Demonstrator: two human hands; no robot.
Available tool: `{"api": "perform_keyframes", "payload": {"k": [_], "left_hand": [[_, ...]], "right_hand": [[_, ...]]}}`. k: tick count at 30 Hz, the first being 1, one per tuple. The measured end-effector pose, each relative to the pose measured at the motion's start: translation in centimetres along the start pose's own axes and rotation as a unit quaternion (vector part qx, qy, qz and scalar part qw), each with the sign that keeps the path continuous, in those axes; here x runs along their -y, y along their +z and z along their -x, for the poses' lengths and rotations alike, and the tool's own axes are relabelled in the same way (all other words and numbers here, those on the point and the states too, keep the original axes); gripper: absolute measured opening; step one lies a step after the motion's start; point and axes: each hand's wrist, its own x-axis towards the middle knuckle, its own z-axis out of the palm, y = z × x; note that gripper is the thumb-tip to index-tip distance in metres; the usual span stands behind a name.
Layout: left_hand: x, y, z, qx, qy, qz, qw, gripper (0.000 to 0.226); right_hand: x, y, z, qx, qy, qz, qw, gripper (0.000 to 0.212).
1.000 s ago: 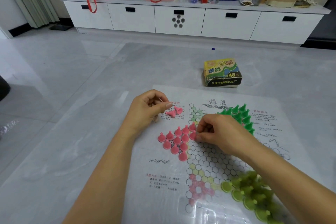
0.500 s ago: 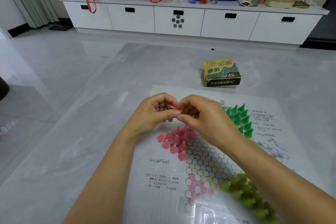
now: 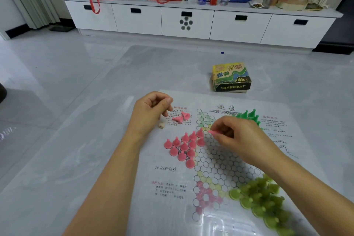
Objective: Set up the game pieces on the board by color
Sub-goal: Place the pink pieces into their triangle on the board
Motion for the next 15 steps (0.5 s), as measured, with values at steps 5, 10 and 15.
{"api": "perform_keyframes", "payload": {"k": [5, 10, 15], "left_hand": [[1.4, 0.0, -0.4, -0.041, -0.006, -0.094, 0.995, 0.012], [1.9, 0.6, -0.1, 0.024, 0.047, -0.286, 0.957, 0.009], [1.9, 0.5, -0.1, 0.052, 0.041, -0.308, 0.949, 0.014]], "right_hand": [[-0.2, 0.6, 0.6, 0.056, 0.006, 0.032, 0.998, 0.009], [-0.2, 1.1, 0.5, 0.068, -0.003, 0.043, 0.997, 0.005], [-0.4, 1.3, 0.5, 0.085, 0.017, 0.038, 0.996, 0.009]]}}
